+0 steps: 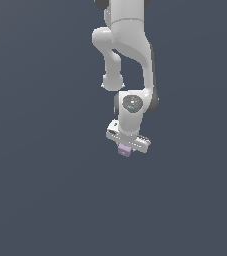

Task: Pick up the object and move it to a goal position.

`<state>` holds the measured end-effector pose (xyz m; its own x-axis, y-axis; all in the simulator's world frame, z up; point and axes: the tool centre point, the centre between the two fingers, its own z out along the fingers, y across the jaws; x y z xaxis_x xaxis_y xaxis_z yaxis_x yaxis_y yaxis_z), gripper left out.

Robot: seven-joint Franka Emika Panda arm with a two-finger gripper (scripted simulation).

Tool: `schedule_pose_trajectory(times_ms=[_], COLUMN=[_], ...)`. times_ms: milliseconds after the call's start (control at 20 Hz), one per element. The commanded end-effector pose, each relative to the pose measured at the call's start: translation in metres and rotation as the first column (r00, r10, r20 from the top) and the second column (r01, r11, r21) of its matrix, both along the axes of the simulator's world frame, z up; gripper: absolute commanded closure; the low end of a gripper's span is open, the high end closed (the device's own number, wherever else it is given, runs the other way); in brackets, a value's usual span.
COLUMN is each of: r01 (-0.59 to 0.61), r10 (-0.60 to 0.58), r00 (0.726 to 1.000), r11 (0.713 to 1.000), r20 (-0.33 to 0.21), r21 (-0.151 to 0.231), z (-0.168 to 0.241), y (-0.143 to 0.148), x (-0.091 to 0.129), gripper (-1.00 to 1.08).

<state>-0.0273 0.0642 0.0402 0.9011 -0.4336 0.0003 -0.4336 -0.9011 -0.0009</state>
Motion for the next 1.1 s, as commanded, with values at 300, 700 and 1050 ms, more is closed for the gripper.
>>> schedule_pose_trajectory(times_ms=[300,700,1050], r01=[0.001,0.002,0.002], r10=[-0.001,-0.002,-0.002], r00=[1.0,1.0,1.0], r11=[1.0,1.0,1.0], r20=[0.0,0.0,0.0], r21=[0.0,-0.001,-0.001], z=[0.001,0.002,0.002], y=[-0.036,-0.104,-0.153], x=[-0.023,-0.066,-0.096], gripper=[1.08,1.08,1.08])
